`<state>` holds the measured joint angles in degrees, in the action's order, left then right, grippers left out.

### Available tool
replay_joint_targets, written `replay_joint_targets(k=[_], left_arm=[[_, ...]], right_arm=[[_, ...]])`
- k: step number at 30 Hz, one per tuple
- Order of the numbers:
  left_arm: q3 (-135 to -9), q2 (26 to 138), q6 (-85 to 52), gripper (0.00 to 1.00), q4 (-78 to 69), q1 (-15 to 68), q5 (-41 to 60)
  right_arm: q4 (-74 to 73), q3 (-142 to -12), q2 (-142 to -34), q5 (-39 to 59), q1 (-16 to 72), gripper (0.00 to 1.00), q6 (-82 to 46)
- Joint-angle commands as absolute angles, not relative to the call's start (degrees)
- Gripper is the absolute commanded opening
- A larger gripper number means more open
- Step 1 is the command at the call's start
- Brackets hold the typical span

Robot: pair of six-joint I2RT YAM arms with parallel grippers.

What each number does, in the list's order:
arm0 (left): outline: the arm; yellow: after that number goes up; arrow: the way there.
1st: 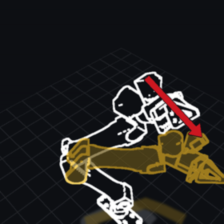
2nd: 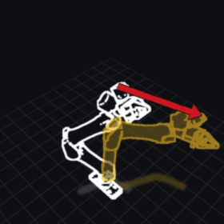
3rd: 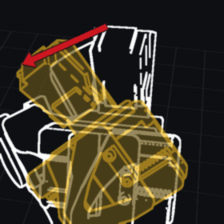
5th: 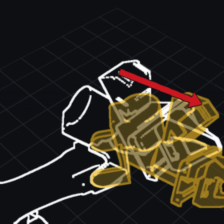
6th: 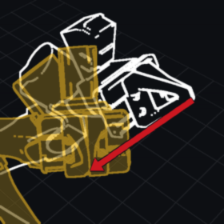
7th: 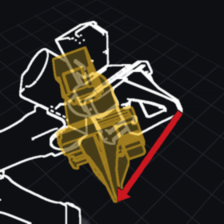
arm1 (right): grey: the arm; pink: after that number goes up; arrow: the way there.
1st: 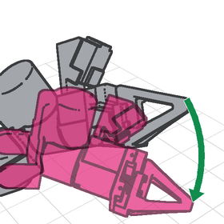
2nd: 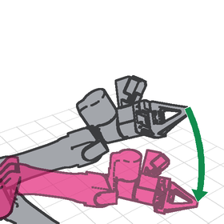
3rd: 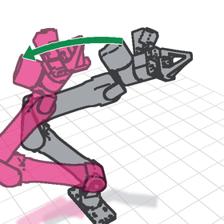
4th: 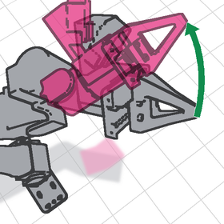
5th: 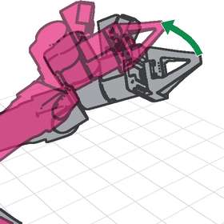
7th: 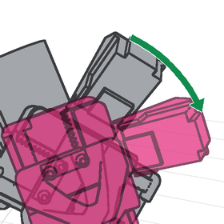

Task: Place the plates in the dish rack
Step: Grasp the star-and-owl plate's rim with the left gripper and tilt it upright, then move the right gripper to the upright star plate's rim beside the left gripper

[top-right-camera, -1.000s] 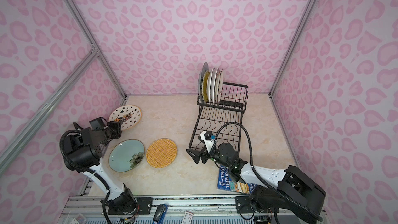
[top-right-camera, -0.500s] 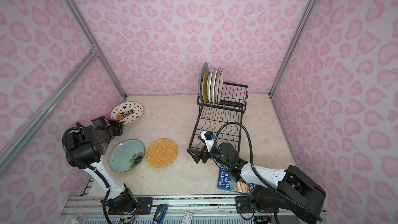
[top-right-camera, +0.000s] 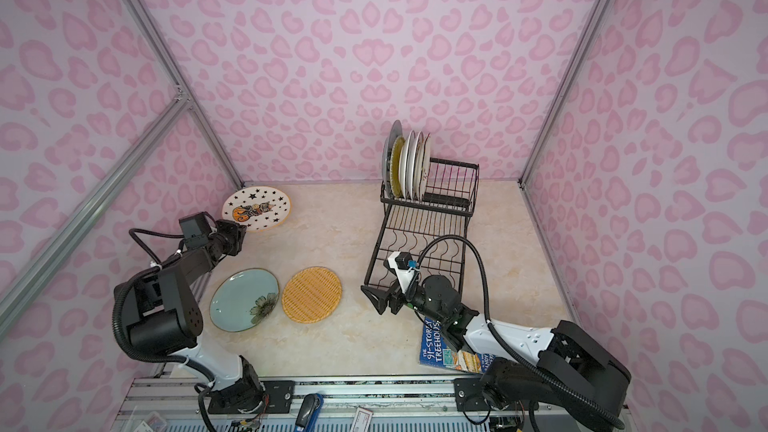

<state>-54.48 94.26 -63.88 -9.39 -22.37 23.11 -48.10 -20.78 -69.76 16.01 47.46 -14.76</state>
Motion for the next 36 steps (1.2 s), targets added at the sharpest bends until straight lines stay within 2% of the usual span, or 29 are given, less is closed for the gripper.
replay_joint_targets(k=[1, 10, 20, 29, 36], left_arm=[[-53.19, 89.23, -62.34, 0.04, -11.68, -21.4, 24.05], [-52.43, 73.04, -56.94, 0.04, 6.34, -16.54, 22.88], [-51.21, 61.34, -57.57, 0.04, 17.94, -10.37, 22.68], [-52.63, 53.77, -59.05, 0.04, 27.34, -5.57, 17.96], [-52.38, 52.33, -60.81, 0.04, 27.77, -2.51, 18.46]], right_arm=[[-48.73, -20.55, -70.37, 14.47, 47.46, 0.98, -13.83], [-48.01, -21.3, -70.0, 9.26, 48.54, 0.98, -6.57], [-46.39, -25.32, -72.16, 6.42, 51.84, 0.98, 17.09], [-43.22, -35.04, -81.57, -1.92, 54.85, 0.98, 40.14], [-47.3, -43.95, -92.72, -7.38, 58.65, 0.95, 55.24]])
